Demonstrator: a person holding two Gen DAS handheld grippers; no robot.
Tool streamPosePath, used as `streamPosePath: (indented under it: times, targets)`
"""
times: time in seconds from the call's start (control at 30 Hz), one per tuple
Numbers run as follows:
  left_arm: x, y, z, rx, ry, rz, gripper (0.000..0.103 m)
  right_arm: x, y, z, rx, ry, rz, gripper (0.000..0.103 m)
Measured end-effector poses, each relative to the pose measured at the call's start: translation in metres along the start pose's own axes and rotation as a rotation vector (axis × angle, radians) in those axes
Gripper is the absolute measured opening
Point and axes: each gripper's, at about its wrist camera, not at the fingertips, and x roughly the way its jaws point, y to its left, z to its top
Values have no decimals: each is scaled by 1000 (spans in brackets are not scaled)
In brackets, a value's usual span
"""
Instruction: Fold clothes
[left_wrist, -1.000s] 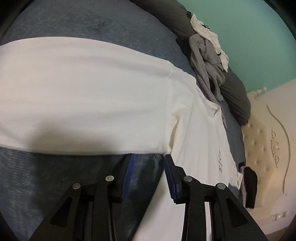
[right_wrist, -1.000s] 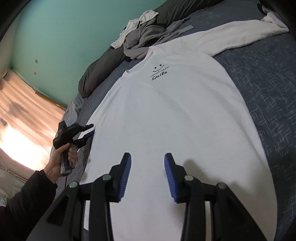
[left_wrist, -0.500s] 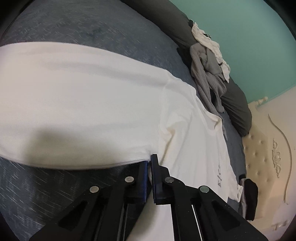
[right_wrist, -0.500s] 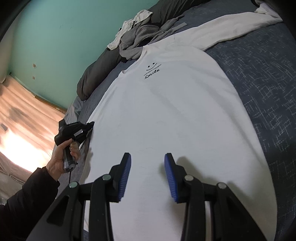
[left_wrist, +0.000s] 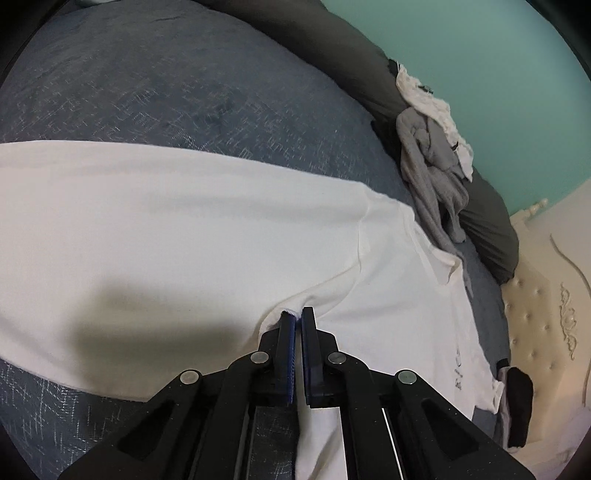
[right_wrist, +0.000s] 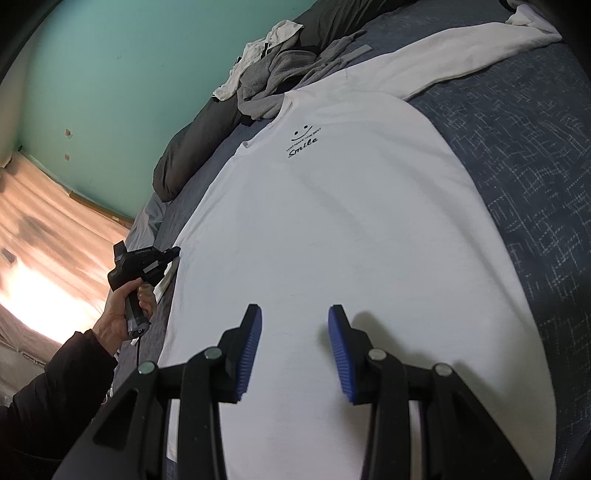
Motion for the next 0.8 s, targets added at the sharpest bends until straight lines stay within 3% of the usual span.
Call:
streamPosePath:
  times: [0.3, 0.57, 0.8]
  targets:
    - [-3, -7, 2, 60, 36, -28, 4, -3, 0, -4, 1, -3, 3, 38]
    - [-13, -3, -26, 102, 105, -47, 15, -5, 2, -3, -1, -13, 11, 38]
    - [-4, -1, -46, 147, 148, -51, 9, -8, 7, -2, -6, -19, 13, 38]
